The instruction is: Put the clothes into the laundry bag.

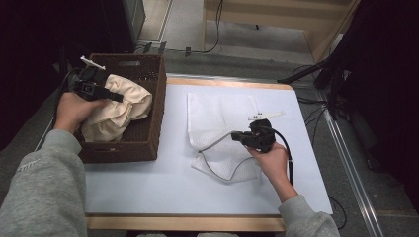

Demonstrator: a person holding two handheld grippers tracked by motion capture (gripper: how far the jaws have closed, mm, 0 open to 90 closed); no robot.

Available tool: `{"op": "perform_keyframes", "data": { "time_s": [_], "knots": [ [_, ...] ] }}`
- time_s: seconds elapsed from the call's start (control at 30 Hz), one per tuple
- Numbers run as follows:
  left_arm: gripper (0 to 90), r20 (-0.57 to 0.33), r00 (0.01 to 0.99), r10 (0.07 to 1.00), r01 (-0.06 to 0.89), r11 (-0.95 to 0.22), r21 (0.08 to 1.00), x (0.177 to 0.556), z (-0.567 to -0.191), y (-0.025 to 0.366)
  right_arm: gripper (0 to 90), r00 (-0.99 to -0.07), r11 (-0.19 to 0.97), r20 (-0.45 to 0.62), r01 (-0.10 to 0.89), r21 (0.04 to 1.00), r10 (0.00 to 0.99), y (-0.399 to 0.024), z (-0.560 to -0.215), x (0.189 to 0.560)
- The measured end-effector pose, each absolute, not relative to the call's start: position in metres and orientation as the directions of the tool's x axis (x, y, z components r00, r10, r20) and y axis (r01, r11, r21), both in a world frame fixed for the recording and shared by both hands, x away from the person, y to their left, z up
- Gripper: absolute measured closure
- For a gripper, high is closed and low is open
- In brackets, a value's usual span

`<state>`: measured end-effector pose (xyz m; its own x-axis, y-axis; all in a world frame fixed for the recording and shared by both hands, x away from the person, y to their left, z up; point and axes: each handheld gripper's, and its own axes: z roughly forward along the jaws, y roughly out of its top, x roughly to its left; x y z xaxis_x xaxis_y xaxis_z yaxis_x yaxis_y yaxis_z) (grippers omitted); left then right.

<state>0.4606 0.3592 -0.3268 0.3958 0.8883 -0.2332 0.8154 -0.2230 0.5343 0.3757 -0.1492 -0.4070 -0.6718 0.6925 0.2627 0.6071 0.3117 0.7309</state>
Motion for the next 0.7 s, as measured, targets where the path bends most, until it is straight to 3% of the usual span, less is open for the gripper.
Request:
{"op": "perform_keyframes", "data": {
  "time_s": [0.7],
  "knots": [
    [72.7, -0.221, 0.61, 0.761, 0.69, -0.372, 0.621, 0.423, -0.237, 0.348, 87.8, -0.669, 0.3, 0.277, 0.612, 0.731, 0.689, -0.149, -0.404, 0.38]
  ]
}}
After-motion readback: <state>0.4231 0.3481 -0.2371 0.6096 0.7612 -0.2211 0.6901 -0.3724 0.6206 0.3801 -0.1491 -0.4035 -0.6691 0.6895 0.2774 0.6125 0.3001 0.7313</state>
